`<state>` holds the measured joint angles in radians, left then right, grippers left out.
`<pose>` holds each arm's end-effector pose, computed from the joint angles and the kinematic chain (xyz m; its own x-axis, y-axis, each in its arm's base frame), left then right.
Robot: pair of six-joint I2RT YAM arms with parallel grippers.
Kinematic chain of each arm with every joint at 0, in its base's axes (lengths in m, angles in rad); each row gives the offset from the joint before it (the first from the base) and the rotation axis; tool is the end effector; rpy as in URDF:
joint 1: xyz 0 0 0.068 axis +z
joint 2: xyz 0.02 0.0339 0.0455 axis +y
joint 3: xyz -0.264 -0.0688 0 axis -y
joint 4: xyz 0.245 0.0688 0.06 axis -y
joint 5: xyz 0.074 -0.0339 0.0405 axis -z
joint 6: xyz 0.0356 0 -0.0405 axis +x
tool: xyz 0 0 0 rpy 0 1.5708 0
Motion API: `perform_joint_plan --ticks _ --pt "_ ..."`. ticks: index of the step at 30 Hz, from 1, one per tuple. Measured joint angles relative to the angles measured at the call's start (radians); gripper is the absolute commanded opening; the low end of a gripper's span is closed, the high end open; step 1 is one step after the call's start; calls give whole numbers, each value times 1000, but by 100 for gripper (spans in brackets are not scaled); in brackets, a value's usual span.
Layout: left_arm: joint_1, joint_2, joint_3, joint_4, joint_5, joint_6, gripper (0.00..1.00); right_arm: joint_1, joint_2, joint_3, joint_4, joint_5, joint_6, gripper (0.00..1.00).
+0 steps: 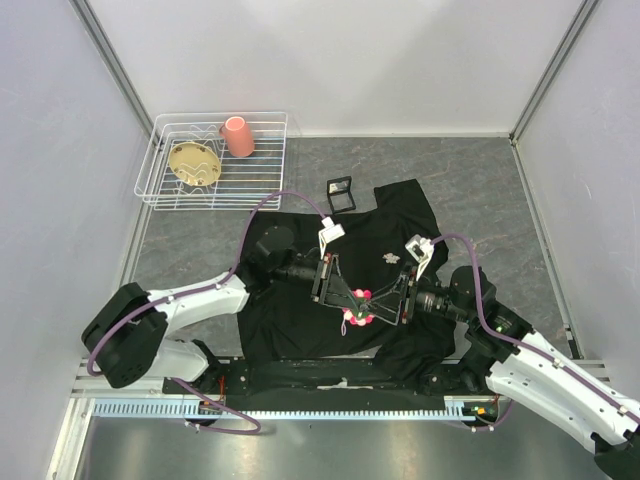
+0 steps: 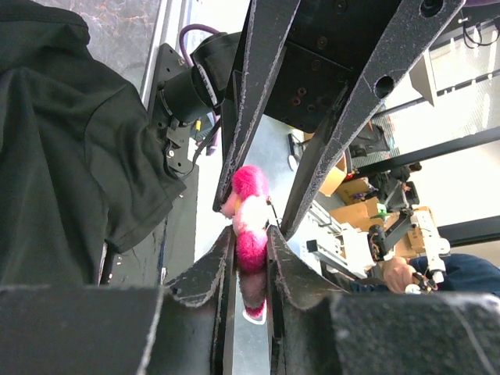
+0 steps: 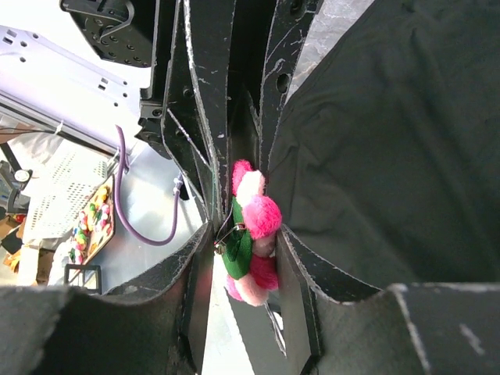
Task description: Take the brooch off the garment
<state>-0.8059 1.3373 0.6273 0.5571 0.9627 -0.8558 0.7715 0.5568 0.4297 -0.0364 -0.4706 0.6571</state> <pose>0.1708 -0.2201 0.2418 -0.8045 0.2152 -0.5536 0.5588 -0.0413 -0.8282 0.0969 0.1167 0.2643 -0.6679 0.1099 -0.7361 -0.6747 0.3282 0.6611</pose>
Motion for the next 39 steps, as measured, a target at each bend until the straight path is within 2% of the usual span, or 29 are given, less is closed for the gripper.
perform_joint_plan --ticks 15,25,39 --pt "13 69 0 125 57 -135 2 -3 -59 -48 48 -2 -38 38" --pt "23 112 -14 230 69 -285 2 -3 -67 -57 74 22 -54 34" --pt "30 208 -45 524 69 -541 2 -3 -92 -61 103 61 -109 29"
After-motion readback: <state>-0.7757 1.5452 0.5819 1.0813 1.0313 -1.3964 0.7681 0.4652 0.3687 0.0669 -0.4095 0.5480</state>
